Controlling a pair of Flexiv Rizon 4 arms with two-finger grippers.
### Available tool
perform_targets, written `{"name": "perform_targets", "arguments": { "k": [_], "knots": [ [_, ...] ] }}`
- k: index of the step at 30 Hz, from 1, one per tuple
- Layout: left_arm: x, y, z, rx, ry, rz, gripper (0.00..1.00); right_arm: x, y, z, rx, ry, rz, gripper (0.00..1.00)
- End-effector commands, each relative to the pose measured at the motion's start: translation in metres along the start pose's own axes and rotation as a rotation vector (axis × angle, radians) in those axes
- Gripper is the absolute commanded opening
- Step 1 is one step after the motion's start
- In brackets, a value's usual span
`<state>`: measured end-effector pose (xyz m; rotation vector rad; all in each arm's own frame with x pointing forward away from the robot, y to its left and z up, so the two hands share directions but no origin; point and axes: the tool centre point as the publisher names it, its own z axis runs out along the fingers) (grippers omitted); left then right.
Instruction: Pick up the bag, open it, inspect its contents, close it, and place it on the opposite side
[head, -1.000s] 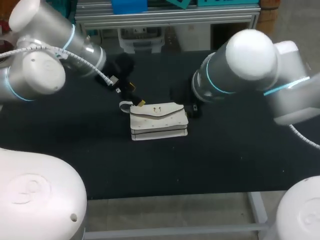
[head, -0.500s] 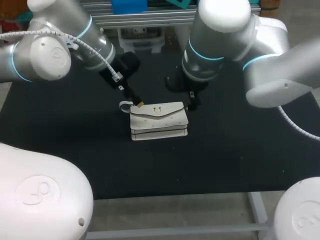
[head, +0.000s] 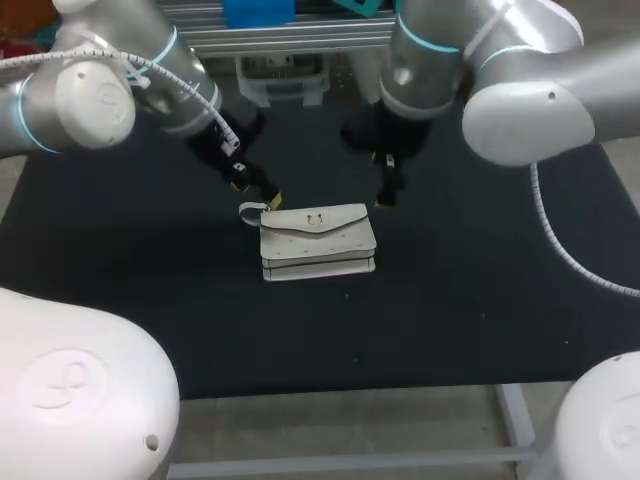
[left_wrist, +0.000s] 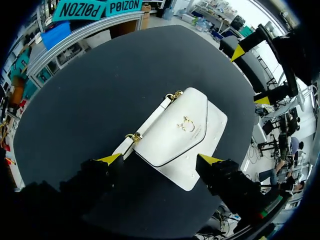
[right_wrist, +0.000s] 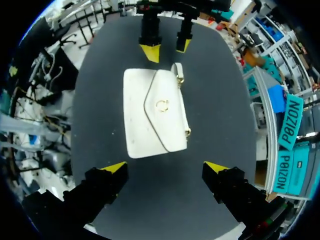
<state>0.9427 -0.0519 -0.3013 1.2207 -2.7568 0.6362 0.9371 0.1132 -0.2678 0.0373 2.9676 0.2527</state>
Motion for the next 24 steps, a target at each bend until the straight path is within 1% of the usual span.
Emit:
{"name": "perform_targets", "arguments": {
  "k": [1,13,14,17,19,20,21,22,23,24],
  "knots": [
    [0.001,0.003,0.003,0.012,0.0,0.002,1.0,-0.002,-0.01,-0.003,-0.035,0.113,-0.006,1.0],
    [0.001,0.003,0.003,0.012,0.0,0.002,1.0,-0.002,-0.01,-0.003,-0.035,0.113,-0.006,1.0],
    [0.001,0.003,0.003,0.012,0.0,0.002,1.0,-0.008,-0.007,-0.003,-0.044,0.094,0.057,1.0],
    [0.006,-0.001,0.005,0.064,0.013,-0.195,1.0,-0.017,-0.007,-0.005,-0.094,0.115,0.215,1.0],
    [0.008,-0.004,0.006,0.058,0.031,-0.359,1.0,-0.019,-0.008,-0.008,-0.122,0.14,0.343,1.0],
    [0.009,-0.004,0.007,0.067,0.02,-0.423,1.0,-0.02,-0.008,-0.009,-0.127,0.137,0.404,1.0],
    [0.009,-0.003,0.009,0.073,0.023,-0.494,1.0,-0.021,-0.009,-0.011,-0.168,0.159,0.471,1.0],
    [0.01,-0.002,0.009,0.071,0.043,-0.54,1.0,-0.021,-0.008,-0.013,-0.193,0.173,0.514,1.0],
    [0.01,-0.001,0.009,0.08,0.037,-0.585,1.0,-0.021,-0.008,-0.014,-0.192,0.171,0.548,1.0],
    [0.011,0.0,0.01,0.089,0.035,-0.636,1.0,-0.019,-0.008,-0.015,-0.214,0.18,0.603,1.0]
  ]
}}
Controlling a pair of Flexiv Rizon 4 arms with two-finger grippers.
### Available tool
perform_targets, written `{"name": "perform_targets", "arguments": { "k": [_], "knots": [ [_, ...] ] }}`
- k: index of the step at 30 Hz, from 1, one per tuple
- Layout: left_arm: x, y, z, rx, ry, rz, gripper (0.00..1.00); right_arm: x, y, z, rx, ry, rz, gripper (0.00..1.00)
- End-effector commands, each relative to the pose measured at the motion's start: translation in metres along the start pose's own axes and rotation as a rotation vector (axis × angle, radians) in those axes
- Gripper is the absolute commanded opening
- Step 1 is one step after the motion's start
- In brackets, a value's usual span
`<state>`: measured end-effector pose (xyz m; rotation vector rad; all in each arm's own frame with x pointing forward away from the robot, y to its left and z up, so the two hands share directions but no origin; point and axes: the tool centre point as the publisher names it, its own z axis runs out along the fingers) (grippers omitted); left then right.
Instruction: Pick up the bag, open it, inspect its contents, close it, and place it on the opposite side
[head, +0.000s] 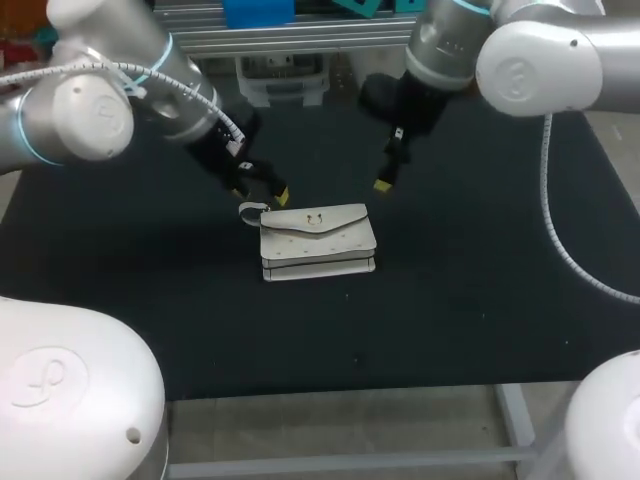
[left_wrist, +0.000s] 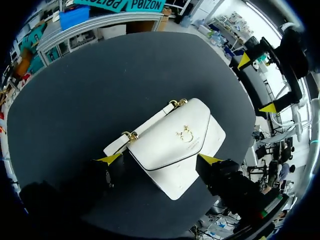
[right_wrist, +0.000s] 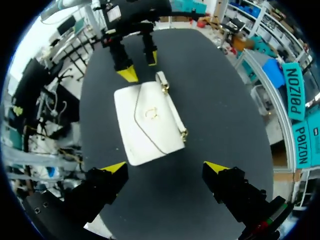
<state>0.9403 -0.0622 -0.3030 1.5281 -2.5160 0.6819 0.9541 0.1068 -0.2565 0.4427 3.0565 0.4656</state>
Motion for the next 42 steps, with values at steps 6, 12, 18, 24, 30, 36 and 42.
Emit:
{"name": "perform_targets", "arguments": {
  "k": [6,12,18,24,30,36,42],
  "knots": [
    [0.005,0.017,0.004,0.11,0.032,-0.5,1.0,-0.001,-0.005,-0.004,-0.136,0.086,0.487,1.0],
    [0.001,0.024,0.003,0.155,0.083,-0.605,1.0,0.0,-0.006,0.0,-0.18,0.135,0.636,1.0],
    [-0.006,0.028,0.004,0.147,0.126,-0.643,1.0,0.001,-0.01,0.003,-0.271,0.201,0.782,1.0],
    [-0.013,0.034,0.012,0.14,0.169,-0.666,1.0,0.012,-0.011,0.01,-0.355,0.232,0.879,1.0],
    [-0.023,0.036,0.02,0.139,0.235,-0.694,1.0,0.026,-0.009,0.016,-0.423,0.206,0.952,1.0],
    [-0.027,0.035,0.024,0.162,0.268,-0.722,1.0,0.035,-0.011,0.017,-0.506,0.133,1.03,1.0],
    [-0.023,0.03,0.028,0.184,0.232,-0.719,1.0,0.041,-0.017,0.02,-0.622,0.146,1.085,1.0]
  ]
}}
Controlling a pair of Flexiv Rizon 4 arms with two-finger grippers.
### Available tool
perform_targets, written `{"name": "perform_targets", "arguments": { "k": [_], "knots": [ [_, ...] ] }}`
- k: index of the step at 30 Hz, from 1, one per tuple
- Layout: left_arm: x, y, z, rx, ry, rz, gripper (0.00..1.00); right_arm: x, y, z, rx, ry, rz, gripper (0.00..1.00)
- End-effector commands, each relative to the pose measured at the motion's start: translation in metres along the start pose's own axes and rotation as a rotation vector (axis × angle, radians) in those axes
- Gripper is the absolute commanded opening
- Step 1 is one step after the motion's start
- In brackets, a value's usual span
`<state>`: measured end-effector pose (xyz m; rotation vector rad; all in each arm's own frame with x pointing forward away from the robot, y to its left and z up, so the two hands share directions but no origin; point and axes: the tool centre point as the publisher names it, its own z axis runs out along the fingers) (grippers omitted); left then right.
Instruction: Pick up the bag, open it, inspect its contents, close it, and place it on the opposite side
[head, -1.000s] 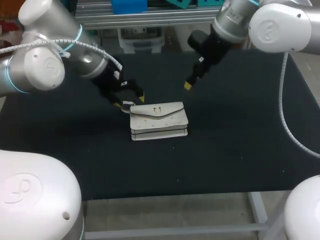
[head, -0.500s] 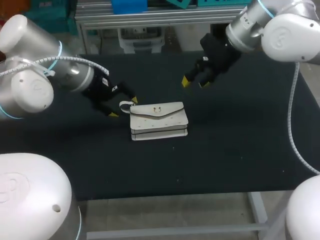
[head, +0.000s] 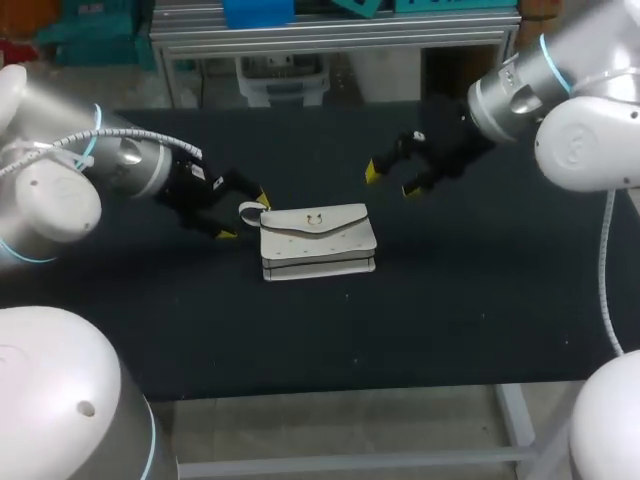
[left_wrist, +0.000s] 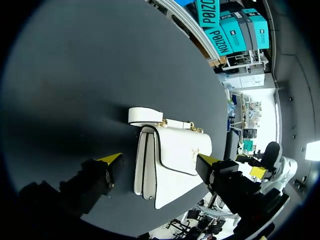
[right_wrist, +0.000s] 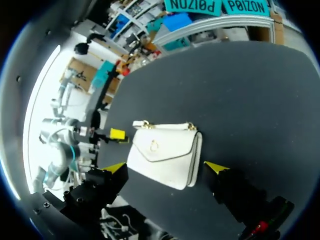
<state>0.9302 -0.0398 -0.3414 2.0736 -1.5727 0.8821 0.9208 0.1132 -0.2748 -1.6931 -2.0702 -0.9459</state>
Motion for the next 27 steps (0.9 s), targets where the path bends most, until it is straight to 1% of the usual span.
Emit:
{"name": "perform_targets", "arguments": {
  "k": [1,12,13,14,15,16,17,18,19,20,21,23,24,27],
  "knots": [
    [0.001,0.003,0.006,0.02,-0.008,0.017,1.0,-0.004,-0.011,-0.001,-0.231,0.03,-0.001,1.0],
    [0.001,0.003,0.006,0.02,-0.008,0.017,1.0,-0.004,-0.011,-0.001,-0.231,0.03,-0.001,1.0],
    [0.001,0.003,0.006,0.02,-0.008,0.017,1.0,-0.001,-0.007,0.003,-0.187,0.1,0.05,1.0],
    [0.002,0.003,0.009,0.007,-0.008,0.017,1.0,0.002,-0.003,0.006,-0.174,0.128,0.078,1.0],
    [0.003,0.004,0.011,0.012,0.002,0.019,1.0,0.004,0.001,0.009,-0.138,0.17,0.123,1.0],
    [0.004,0.003,0.012,0.027,0.002,0.001,1.0,0.009,0.002,0.013,-0.083,0.195,0.173,1.0],
    [0.006,0.003,0.014,0.013,0.005,0.0,1.0,0.011,0.004,0.014,-0.091,0.18,0.178,1.0],
    [0.007,0.003,0.015,0.015,0.011,-0.005,1.0,0.012,0.006,0.016,-0.061,0.204,0.23,1.0],
    [0.009,0.002,0.017,0.014,0.019,-0.026,1.0,0.013,0.007,0.017,-0.008,0.21,0.264,1.0],
    [0.01,0.001,0.018,0.002,0.022,-0.032,1.0,0.012,0.008,0.019,0.005,0.205,0.303,1.0],
    [0.011,0.0,0.019,-0.001,0.03,-0.043,1.0,0.012,0.008,0.02,0.042,0.228,0.333,1.0],
    [0.013,-0.001,0.022,-0.009,0.025,-0.051,1.0,0.01,0.007,0.02,0.075,0.25,0.393,1.0],
    [0.013,-0.002,0.023,-0.015,0.028,-0.053,1.0,0.008,0.007,0.02,0.108,0.268,0.407,1.0],
    [0.015,-0.003,0.026,-0.022,0.029,-0.056,1.0,0.006,0.006,0.019,0.119,0.275,0.436,1.0]
  ]
}}
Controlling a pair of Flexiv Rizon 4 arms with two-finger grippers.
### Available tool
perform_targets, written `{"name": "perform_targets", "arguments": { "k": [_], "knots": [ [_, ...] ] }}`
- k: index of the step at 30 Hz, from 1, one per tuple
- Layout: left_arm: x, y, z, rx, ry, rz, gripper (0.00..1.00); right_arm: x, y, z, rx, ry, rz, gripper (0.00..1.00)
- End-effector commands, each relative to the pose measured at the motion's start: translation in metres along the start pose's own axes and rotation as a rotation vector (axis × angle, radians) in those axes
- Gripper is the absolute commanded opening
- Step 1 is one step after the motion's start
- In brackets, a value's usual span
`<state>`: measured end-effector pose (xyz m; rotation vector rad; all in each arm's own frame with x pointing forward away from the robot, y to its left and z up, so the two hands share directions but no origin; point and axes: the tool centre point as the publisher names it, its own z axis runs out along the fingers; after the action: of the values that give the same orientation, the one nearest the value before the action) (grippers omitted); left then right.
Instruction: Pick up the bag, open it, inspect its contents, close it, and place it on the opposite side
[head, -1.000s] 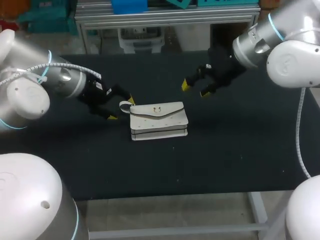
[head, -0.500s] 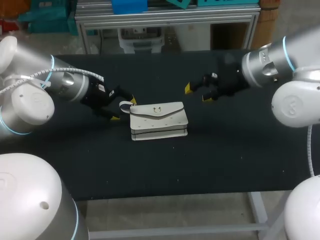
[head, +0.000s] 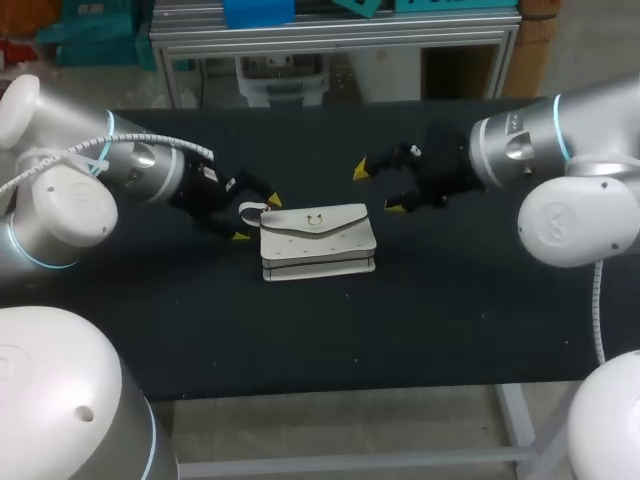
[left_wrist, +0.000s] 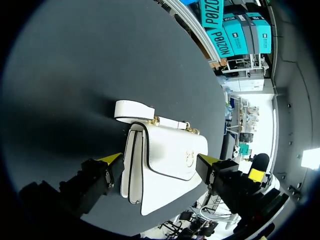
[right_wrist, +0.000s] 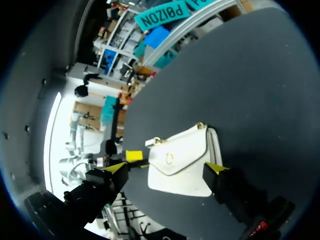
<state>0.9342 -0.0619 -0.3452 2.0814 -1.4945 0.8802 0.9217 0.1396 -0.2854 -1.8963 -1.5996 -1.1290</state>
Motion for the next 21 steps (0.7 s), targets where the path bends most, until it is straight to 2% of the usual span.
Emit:
{"name": "perform_targets", "arguments": {
  "k": [1,4,9,16,21],
  "knots": [
    [0.002,-0.006,0.01,-0.02,0.003,-0.004,1.0,-0.004,0.009,-0.006,0.294,0.074,0.164,1.0],
    [0.003,-0.006,0.011,-0.038,0.01,0.002,1.0,-0.01,0.009,-0.007,0.275,0.051,0.185,1.0],
    [0.001,-0.005,0.012,-0.069,0.021,0.002,1.0,-0.022,0.003,0.0,0.304,0.091,0.179,1.0],
    [-0.004,0.0,0.012,-0.131,0.039,-0.01,1.0,-0.038,0.0,0.025,0.353,0.179,0.162,1.0],
    [-0.009,0.002,0.015,-0.155,0.044,-0.01,1.0,-0.046,0.001,0.038,0.365,0.195,0.158,1.0]
  ]
}}
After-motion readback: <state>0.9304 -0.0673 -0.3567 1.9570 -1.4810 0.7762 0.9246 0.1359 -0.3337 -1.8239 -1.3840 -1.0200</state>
